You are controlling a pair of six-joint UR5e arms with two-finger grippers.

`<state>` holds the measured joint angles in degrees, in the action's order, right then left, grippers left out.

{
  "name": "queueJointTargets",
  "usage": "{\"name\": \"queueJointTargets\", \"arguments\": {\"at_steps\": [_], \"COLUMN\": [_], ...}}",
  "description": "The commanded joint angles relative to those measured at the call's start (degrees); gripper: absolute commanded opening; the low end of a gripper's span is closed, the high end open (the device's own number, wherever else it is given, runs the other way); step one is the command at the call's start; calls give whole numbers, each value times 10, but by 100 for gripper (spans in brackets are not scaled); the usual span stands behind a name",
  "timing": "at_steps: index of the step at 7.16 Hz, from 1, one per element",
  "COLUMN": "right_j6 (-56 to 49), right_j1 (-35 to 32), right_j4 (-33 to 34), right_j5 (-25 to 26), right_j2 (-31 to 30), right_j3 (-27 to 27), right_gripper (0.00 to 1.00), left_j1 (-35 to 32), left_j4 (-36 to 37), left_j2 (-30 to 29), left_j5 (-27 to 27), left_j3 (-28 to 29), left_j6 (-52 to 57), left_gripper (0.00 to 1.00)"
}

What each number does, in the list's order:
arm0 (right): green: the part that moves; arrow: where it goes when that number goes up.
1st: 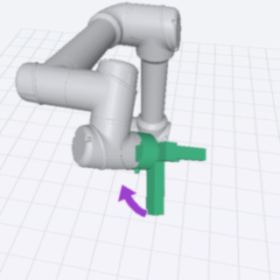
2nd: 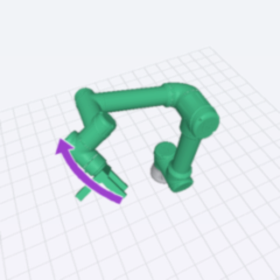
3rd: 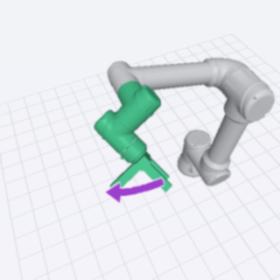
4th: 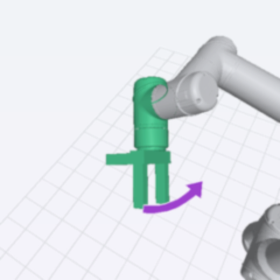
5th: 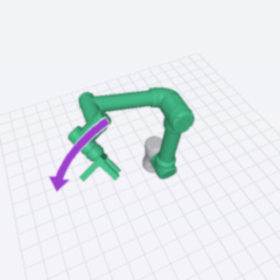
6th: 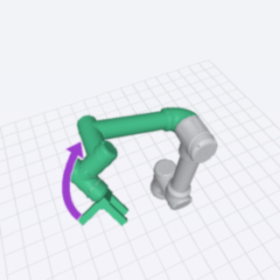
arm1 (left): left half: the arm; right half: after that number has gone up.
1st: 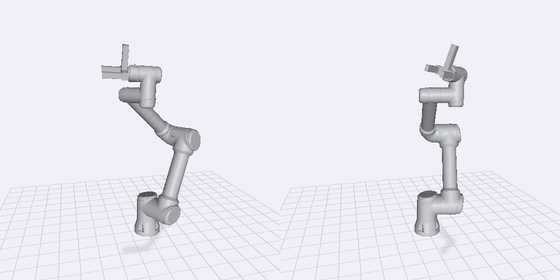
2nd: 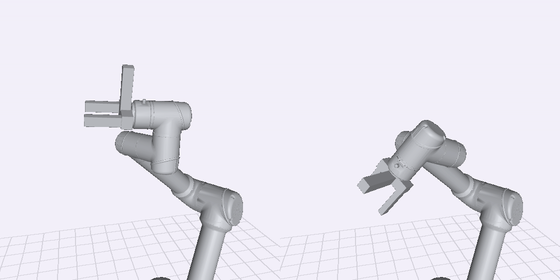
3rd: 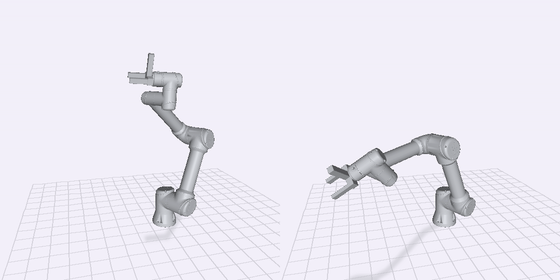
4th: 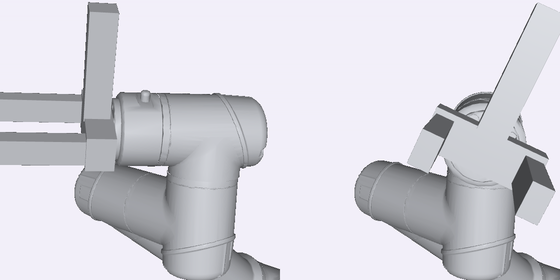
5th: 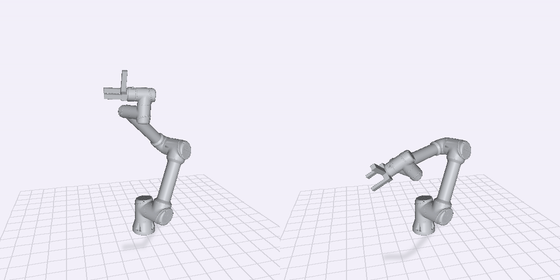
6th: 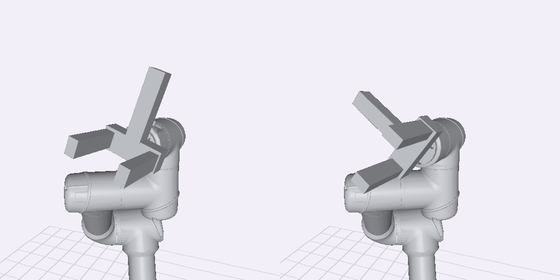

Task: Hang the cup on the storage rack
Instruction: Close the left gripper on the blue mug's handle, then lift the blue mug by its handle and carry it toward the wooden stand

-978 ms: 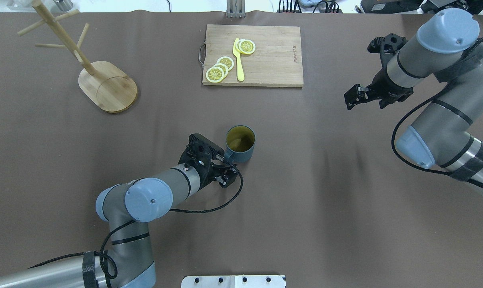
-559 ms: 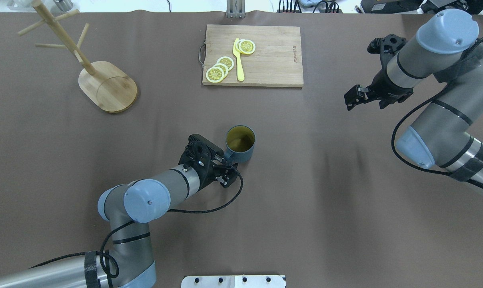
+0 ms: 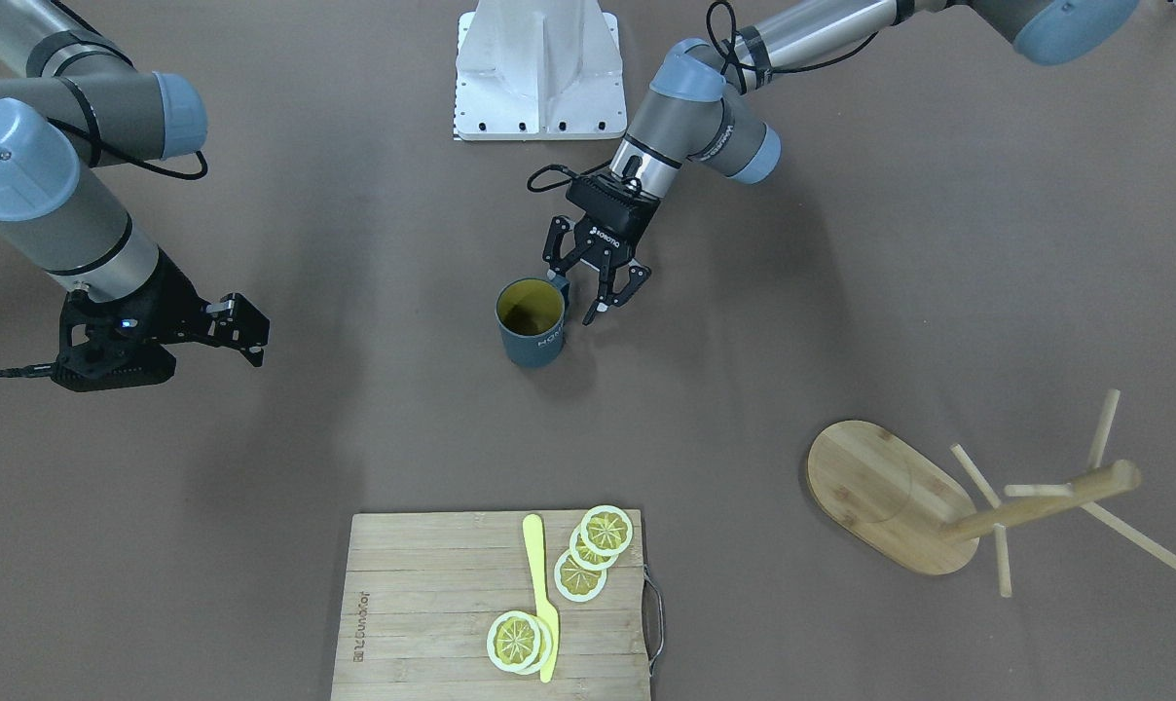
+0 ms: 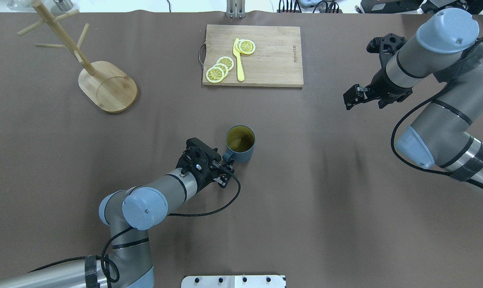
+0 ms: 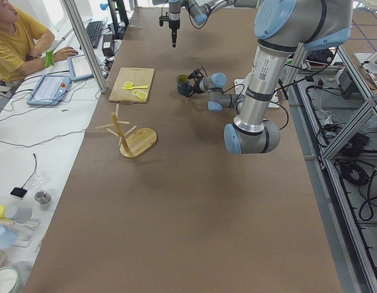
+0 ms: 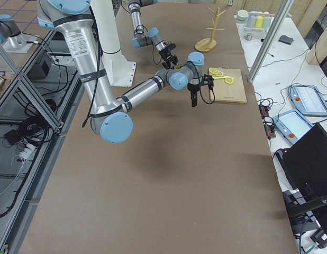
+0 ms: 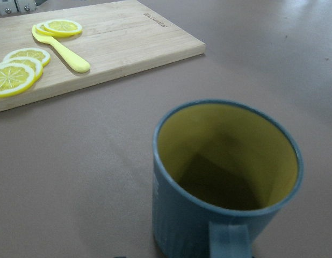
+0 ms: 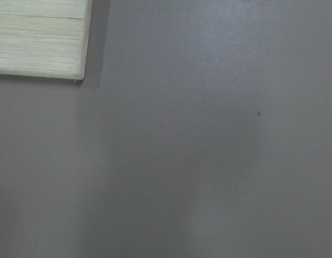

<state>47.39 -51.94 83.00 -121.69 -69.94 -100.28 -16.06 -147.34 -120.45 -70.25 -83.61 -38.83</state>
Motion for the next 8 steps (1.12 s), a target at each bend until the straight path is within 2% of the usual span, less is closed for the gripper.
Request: {"name": "queueJointTargets", "arguments": {"at_steps": [1,2,3,4,6,8], "right_j6": [1,1,1,1,1,0], "right_j1": [0,0,0,1,-1,-4], "right_j4": [0,0,0,0,0,-1], "right_j5": [0,-1,-1,-1,1,0], "right_j2": [1,2,3,4,2,0], "right_j3": [-1,-1,-1,-1,-1,-1], "right_gripper": [100,100,100,100,100,100], "left_j1": [9,12,12,14,8,-26], "left_j4": [-1,-2,-3,-5,-11,-44], "left_j2": [0,-4,-3,-2,16,35], "left_j5": [0,-1,-2,-6,-8,7], "left_j3": [5,5,5,-5,-71,-77], "left_j6": [2,1,-6,-8,-39,-303], "left_gripper": [33,12,0,0,0,0]}}
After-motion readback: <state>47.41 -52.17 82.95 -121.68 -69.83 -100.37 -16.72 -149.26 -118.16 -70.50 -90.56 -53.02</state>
